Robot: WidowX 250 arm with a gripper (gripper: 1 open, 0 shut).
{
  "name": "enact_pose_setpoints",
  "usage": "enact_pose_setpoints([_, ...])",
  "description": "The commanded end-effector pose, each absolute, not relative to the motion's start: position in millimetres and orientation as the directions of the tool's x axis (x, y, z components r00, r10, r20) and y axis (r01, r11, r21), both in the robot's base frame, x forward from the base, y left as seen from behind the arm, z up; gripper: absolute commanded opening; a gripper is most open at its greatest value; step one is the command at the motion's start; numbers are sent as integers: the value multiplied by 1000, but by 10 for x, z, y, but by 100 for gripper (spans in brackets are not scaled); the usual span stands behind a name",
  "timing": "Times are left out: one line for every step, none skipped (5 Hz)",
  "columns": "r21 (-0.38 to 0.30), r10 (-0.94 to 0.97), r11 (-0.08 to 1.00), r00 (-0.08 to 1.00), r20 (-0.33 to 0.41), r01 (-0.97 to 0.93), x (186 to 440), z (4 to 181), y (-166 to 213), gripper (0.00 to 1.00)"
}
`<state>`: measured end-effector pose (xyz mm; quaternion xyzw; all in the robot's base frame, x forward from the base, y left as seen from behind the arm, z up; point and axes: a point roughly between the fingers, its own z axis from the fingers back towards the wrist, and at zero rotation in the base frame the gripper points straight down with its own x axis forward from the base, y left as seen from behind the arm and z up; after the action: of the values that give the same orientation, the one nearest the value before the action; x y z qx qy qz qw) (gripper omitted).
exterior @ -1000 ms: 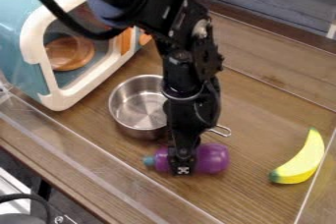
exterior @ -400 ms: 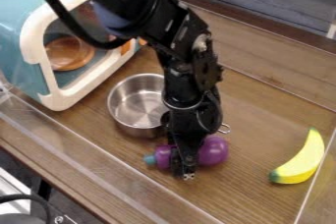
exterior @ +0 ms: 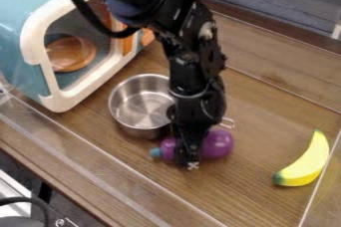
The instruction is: Put the eggplant in the silver pot
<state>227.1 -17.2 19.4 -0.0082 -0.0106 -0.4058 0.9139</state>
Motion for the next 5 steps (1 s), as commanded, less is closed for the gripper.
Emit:
enact_pose_setpoints([4, -715, 699, 698, 39, 715, 2252, 320, -144, 0])
enact_pose_setpoints([0, -695, 719, 718, 39, 695, 2183, 392, -142, 0])
enact_pose_setpoints([-5, -680, 732, 732, 40, 681, 2200, 477, -140, 0])
enact_pose_setpoints([-12, -685, 728, 727, 38, 686, 2200, 570, -130, 0])
enact_pose_setpoints([-12, -683, 729, 729, 34, 684, 2202, 703, -98, 0])
